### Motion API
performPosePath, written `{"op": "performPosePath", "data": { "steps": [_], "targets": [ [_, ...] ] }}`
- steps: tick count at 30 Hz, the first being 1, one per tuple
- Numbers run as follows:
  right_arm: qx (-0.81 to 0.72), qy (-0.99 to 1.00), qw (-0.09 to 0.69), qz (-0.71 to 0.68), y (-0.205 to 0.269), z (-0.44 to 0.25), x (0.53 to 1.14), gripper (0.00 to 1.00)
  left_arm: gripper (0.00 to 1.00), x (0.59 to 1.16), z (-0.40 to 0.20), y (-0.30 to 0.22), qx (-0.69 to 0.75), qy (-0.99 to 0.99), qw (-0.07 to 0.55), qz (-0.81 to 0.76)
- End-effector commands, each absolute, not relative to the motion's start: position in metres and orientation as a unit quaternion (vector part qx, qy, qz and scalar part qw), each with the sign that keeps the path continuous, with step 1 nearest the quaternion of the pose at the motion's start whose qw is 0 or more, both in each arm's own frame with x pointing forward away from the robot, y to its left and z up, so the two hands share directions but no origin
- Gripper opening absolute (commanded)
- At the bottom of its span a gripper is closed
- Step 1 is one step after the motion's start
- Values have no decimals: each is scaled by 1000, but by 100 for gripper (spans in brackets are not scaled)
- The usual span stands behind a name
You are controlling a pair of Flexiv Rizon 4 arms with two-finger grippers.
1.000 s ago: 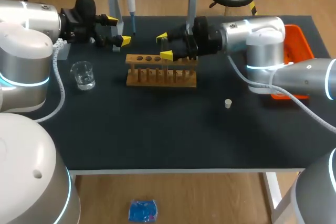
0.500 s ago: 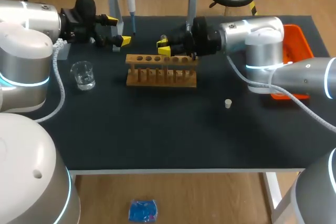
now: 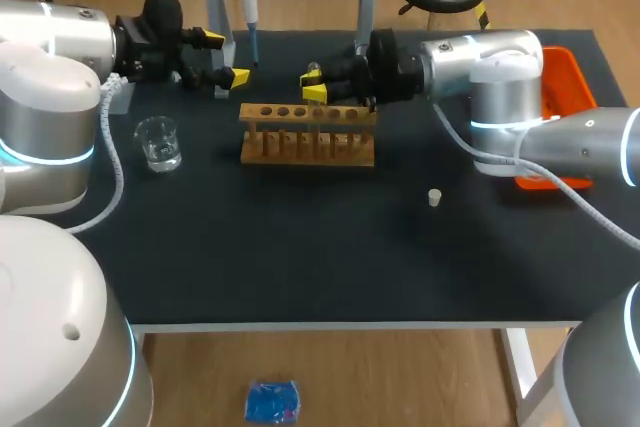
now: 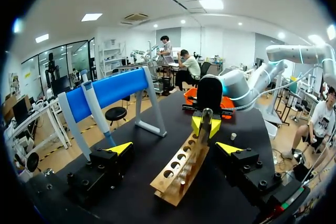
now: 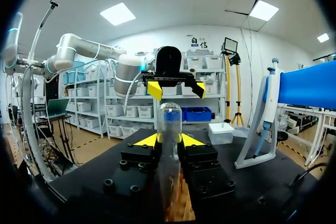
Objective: Invert the test tube, pick up the pipette, mount the tip to pipette, aspirate from beaker and dispense into the tube, eject the tip, return the pipette, and cap with the stopper.
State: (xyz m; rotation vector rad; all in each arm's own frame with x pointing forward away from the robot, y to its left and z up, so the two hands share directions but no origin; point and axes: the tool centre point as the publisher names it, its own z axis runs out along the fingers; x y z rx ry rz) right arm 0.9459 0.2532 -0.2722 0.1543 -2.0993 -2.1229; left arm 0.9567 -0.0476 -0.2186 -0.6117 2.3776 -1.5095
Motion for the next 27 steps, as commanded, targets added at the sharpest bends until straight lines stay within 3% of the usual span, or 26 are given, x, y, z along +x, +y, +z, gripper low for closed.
{"op": "performPosePath", "data": {
  "steps": [1, 27],
  "targets": [
    [52, -701, 76, -708, 250, -268, 944, 0, 100, 956, -218, -47, -210, 818, 129, -519],
    [61, -701, 58, -709, 243, -239, 937, 0, 100, 956, -218, -47, -210, 818, 129, -519]
  ]
}}
